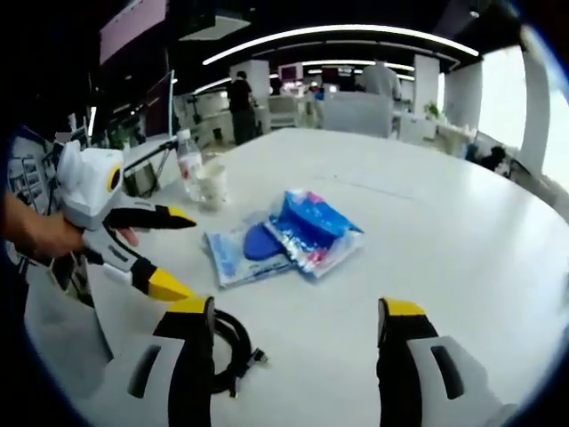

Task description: Arrange the tabletop items into an orderly group along one side of the table until the central work area is clear of visible clutter.

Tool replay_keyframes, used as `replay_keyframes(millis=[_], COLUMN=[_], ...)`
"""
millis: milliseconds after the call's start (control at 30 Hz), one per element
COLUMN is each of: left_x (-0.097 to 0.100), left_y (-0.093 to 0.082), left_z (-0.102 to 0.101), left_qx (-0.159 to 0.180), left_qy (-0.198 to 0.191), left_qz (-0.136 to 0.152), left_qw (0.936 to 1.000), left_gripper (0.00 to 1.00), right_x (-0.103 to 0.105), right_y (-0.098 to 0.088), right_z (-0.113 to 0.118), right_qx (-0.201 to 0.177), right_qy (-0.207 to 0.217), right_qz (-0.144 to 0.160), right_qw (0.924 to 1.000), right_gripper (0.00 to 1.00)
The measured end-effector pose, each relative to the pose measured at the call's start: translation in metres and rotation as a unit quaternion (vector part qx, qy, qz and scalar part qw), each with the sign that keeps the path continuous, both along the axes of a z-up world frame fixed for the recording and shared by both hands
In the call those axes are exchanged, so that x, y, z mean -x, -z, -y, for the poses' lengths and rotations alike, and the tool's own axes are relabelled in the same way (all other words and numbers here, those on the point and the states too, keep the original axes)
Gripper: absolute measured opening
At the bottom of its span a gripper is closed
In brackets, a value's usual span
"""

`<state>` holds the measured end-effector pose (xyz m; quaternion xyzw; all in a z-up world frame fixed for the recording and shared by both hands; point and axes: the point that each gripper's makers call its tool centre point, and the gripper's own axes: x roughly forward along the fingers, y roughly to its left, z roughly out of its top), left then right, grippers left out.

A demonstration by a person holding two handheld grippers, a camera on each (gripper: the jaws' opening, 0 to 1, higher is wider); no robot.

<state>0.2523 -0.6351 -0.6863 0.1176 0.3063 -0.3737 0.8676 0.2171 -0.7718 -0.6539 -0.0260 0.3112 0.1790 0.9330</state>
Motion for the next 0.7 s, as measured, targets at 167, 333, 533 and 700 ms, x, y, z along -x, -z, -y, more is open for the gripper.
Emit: replay_keyframes(millis=[167,333,533,700], left_x=[-0.005,-0.012,-0.019,-0.023], left_y=[0.001,0.002,0.006,0.009], left_z=[0.002,0.002,0.002,0.004], left_qx=[-0.001,0.000,-0.002,-0.004], left_qy=[0.003,0.003,-0.003,-0.002], left_qz=[0.001,-0.001,-0.004,-0.007], left_qw=[1.0000,1.0000,1.0000,1.0000], left_gripper=[0.71,0.64,0.61,0.60], right_x=[-0.003,-0.006,-0.010,-0.013], right_y=[0.000,0.000,0.003,0.006], right_z=[0.003,0.007,0.012,0.013], right_qx=[0.007,0.015,0.027,0.027], right_qy=[0.004,0.007,0.011,0.011], right_qz=[0.000,0.003,0.000,-0.001], right_qw=[1.0000,0.9999,0.9996,0.9996], right_gripper=[0.69,0.66,0.60,0.59])
